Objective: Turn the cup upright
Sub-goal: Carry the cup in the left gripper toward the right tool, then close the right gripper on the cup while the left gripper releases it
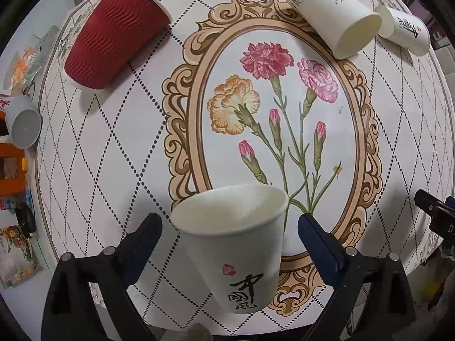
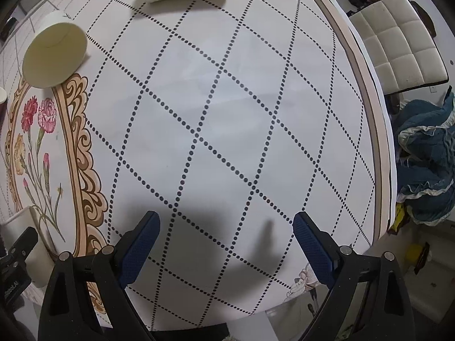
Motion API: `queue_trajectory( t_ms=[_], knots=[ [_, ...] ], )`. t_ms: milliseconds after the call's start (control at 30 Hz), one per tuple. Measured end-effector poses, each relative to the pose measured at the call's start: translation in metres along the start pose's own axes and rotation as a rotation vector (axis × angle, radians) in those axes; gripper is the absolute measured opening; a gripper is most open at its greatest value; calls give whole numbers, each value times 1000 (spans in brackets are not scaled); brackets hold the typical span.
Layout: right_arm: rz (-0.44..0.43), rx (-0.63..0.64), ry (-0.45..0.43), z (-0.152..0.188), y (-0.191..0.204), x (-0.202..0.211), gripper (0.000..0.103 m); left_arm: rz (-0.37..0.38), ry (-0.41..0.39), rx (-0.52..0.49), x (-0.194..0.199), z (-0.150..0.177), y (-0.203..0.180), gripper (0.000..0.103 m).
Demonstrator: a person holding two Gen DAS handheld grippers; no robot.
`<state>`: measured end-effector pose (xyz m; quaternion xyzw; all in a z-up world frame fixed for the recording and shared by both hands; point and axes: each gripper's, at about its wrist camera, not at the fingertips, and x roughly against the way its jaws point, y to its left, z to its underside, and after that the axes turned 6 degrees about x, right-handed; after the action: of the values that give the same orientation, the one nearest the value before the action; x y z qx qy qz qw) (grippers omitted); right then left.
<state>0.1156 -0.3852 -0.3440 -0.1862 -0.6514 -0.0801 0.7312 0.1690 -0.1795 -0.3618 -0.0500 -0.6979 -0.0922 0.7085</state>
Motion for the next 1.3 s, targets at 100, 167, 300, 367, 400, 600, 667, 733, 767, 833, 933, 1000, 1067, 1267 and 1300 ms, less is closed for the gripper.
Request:
queue_trajectory(
  t_ms=[100,167,300,367,400,600,667,733,767,833,933,1000,1067,1267,1300],
  knots=[
    [0,4,-6,-2,1,2,96,16,4,14,2,-5,9,98],
    [1,6,-10,-3,6,5,96,27,7,21,3,-7,16,98],
    [-6,5,-23,-4,10,11,96,59,-16,41,25,-7,35,98],
    [-10,7,-28,-3,14,15,96,79,-46,55,44,-7,48,98],
    [-12,9,-31,-2,17,17,96,87,-65,64,56,-7,56,98],
    [-35,32,-57,6,44,39,96,32,-148,142,97,6,118,98],
    [-56,44,-71,12,58,51,96,-11,-158,170,99,17,142,98],
    [-83,62,-79,18,74,60,96,-43,-147,189,91,26,152,98],
    [-97,73,-80,21,83,65,96,-59,-134,202,84,30,163,98],
    [-120,111,-85,26,104,74,96,-72,-113,225,68,41,178,98],
    [-146,172,-88,36,136,83,96,-86,-91,250,52,53,191,98],
    [-154,211,-89,40,157,86,96,-92,-82,265,42,60,200,98],
    [-157,245,-88,47,182,87,96,-97,-72,276,34,64,206,98],
    [-147,311,-76,52,222,78,96,-101,-53,296,18,72,225,98],
    [-144,318,-75,51,225,77,94,-102,-49,297,17,73,227,98]
  ],
)
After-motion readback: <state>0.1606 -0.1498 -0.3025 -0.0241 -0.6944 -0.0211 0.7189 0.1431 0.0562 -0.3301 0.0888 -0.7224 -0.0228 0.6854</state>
